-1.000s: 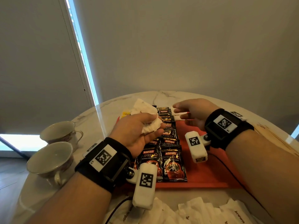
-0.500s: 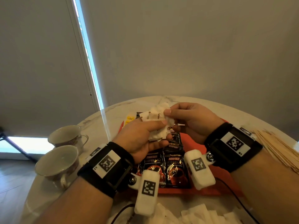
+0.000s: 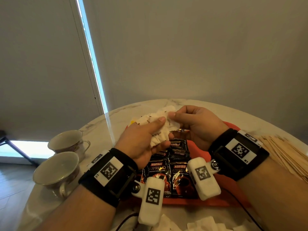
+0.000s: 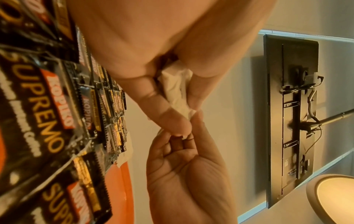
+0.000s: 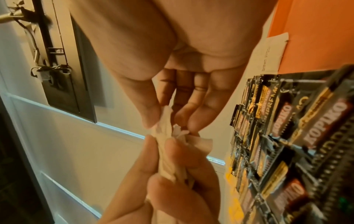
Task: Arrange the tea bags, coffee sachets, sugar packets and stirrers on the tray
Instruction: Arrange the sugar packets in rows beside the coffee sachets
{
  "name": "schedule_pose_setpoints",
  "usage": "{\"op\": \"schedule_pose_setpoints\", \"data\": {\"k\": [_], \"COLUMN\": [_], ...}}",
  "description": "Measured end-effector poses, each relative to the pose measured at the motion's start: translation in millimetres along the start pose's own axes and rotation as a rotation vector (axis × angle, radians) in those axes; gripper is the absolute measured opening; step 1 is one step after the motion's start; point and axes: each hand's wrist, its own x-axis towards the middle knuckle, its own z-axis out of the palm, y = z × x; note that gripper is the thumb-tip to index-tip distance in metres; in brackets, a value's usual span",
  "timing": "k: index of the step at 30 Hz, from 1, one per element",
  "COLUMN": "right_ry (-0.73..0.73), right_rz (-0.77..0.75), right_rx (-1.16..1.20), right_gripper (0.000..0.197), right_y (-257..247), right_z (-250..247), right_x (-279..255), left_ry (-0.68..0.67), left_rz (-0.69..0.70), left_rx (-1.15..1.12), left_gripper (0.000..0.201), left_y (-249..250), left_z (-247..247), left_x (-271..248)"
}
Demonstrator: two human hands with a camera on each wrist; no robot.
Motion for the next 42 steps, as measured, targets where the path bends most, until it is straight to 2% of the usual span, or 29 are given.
{"op": "schedule_pose_setpoints", "data": {"k": [4,8,12,15,17,24,26,28,30,32,37,40,42], "right_ry": [0.054,0.023,0.017,0.036,0.056,0.203,0.175,0.086,0.036,0.062,0.129,0.206,0.311], "right_rz": [-0.018,-0.054,-0.093,-0.117,-0.116,-0.184,-0.14,-0.053,-0.03,-0.053,-0.09,-0.086,-0.051], "right_rx": [0.088,-0.077,-0.214,-0.231,-0.199,-0.138,-0.117,-0.119,-0.127,-0.111,-0.127,-0.17,-0.157], "right_gripper": [0.015,0.005,0.009,0.014,0.017,0.015,0.026,0.038,0.03,0.02,0.013,0.01,0.009], "right_y": [-5,-5,0,0,0,1,3,6,8,8,7,6,5], "right_z": [-4,-2,3,3,1,-3,-4,-3,-1,0,-1,-12,-29], "right_x": [3,1,-3,-4,-2,3,5,4,3,3,6,13,19], "left_ry": [0.107,0.155,0.07,0.022,0.041,0.092,0.11,0.123,0.12,0.122,0.132,0.145,0.144], "left_rz": [-0.029,-0.033,-0.012,0.043,0.054,0.025,0.008,0.007,0.012,0.012,0.02,0.016,0.002], "left_rx": [-0.069,-0.12,-0.075,0.05,0.064,-0.06,-0.092,-0.113,-0.116,-0.112,-0.112,-0.111,-0.125], "left_gripper": [0.022,0.024,0.035,0.022,0.014,0.013,0.016,0.018,0.019,0.017,0.015,0.022,0.025], "left_y": [2,3,2,-3,-5,2,2,3,3,3,1,0,1], "left_z": [-4,-6,-2,-2,-2,-2,-4,-5,-5,-4,-4,-4,-5], "left_x": [6,7,1,0,1,2,2,3,3,4,5,6,7]}}
